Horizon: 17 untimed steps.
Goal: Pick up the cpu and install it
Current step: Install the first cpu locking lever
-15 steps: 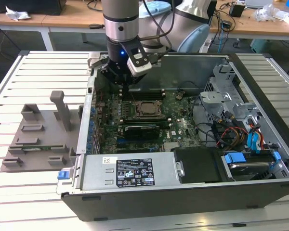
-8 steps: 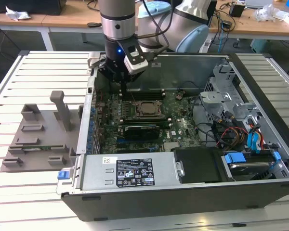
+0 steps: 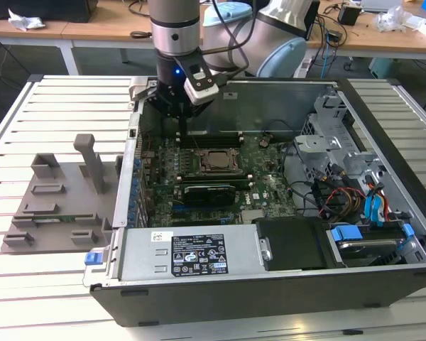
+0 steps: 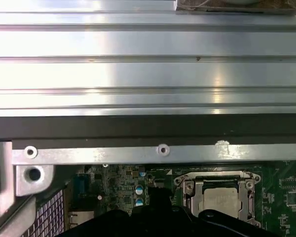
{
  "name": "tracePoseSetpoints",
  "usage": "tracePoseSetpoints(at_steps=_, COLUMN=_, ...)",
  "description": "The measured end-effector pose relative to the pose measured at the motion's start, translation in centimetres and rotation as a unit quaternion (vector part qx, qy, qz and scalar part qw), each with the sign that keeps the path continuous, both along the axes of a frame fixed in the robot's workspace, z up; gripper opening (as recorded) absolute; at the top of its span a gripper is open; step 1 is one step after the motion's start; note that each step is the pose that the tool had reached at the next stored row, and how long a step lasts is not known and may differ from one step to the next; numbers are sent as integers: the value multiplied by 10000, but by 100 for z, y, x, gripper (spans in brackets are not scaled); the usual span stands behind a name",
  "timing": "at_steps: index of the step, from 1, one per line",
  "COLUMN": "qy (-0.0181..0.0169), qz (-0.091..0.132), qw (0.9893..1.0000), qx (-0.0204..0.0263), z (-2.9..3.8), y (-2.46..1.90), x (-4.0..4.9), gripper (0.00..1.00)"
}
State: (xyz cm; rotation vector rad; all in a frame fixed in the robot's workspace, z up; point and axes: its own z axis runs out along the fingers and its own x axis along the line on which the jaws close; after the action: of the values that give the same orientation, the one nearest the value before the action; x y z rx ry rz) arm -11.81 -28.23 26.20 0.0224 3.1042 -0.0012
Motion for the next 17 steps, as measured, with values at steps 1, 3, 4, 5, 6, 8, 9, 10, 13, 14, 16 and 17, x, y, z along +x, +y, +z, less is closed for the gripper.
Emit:
tracePoseSetpoints(at_steps=1, qy=0, qz=5, qw=10000, qx=0, z=0, y=0, x=25, gripper=11)
tracePoseSetpoints(at_steps=3, qy=0, qz=15, qw=10000, qx=0, z=-1, y=0, x=69, gripper=11)
tracePoseSetpoints(at_steps=4, qy=0, qz=18, qw=10000, qx=0, z=0, y=0, x=87, gripper=11)
tracePoseSetpoints(at_steps=5, qy=0, qz=22, qw=10000, qx=0, z=-1, y=0, x=105, gripper=11)
tracePoseSetpoints(at_steps=6, qy=1, qz=24, qw=10000, qx=0, z=-1, y=0, x=136, gripper=11)
tracePoseSetpoints(at_steps=8, qy=1, qz=25, qw=10000, qx=0, z=-1, y=0, x=166, gripper=11)
tracePoseSetpoints(at_steps=9, qy=1, qz=26, qw=10000, qx=-1, z=-1, y=-1, x=179, gripper=11)
tracePoseSetpoints(at_steps=10, qy=0, qz=25, qw=10000, qx=0, z=-2, y=0, x=191, gripper=11)
tracePoseSetpoints(at_steps=13, qy=1, qz=25, qw=10000, qx=-1, z=-2, y=0, x=217, gripper=11)
tracePoseSetpoints(at_steps=14, qy=1, qz=25, qw=10000, qx=0, z=-2, y=0, x=217, gripper=11)
tracePoseSetpoints(at_steps=16, qy=1, qz=25, qw=10000, qx=0, z=-2, y=0, x=219, gripper=11)
tracePoseSetpoints(at_steps=17, qy=1, qz=25, qw=10000, qx=0, z=-2, y=0, x=220, gripper=11)
